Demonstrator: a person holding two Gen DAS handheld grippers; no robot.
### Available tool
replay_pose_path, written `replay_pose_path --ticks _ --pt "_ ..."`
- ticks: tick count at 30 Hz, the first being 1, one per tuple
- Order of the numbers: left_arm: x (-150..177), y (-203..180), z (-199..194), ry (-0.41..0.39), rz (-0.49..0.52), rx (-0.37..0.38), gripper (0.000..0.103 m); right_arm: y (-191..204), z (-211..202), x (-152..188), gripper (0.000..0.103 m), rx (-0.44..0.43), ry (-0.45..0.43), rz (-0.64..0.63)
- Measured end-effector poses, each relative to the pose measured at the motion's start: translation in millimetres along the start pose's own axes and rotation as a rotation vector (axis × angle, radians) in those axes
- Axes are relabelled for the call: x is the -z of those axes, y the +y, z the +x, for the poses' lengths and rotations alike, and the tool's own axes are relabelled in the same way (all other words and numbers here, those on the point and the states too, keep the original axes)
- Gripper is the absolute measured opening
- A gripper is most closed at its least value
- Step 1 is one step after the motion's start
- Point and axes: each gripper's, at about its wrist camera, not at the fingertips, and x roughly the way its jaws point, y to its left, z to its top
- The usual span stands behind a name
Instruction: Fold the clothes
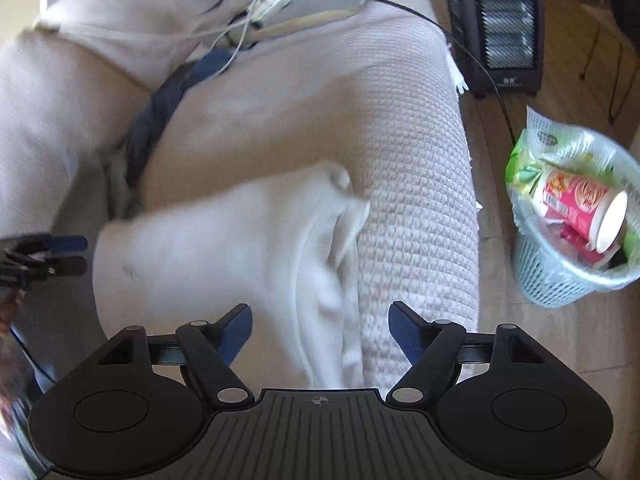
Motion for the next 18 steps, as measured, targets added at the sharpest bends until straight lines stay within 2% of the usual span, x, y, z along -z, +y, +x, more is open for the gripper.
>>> replay_pose_path --ticks 3,7,11,15,18 --pt "-5.4 -0.7 19.3 -0.012 0.037 -0.045 0.090 -1.0 12.1 -6.5 0.078 -0.029 -0.004 0.048" --pt "3.6 14.7 23.8 -0.043 0.054 0.000 0.092 5.4 30.5 -13.0 0.078 -0.015 0.029 0.005" --pt "7.2 27.1 45.6 -0.009 0.007 0.021 0.102 3.3 52.7 -13.2 0.078 -0.013 0.062 0.020" --pt "10.4 32.7 64.1 0.031 -0.007 0.028 0.103 4.8 65.1 -9.1 0.091 -0.023 0.066 -0.003" --pt "10.9 32.7 73.3 0.035 -0.017 0.033 0.103 10.1 70.3 -9.0 0.094 -0.010 0.077 -0.044"
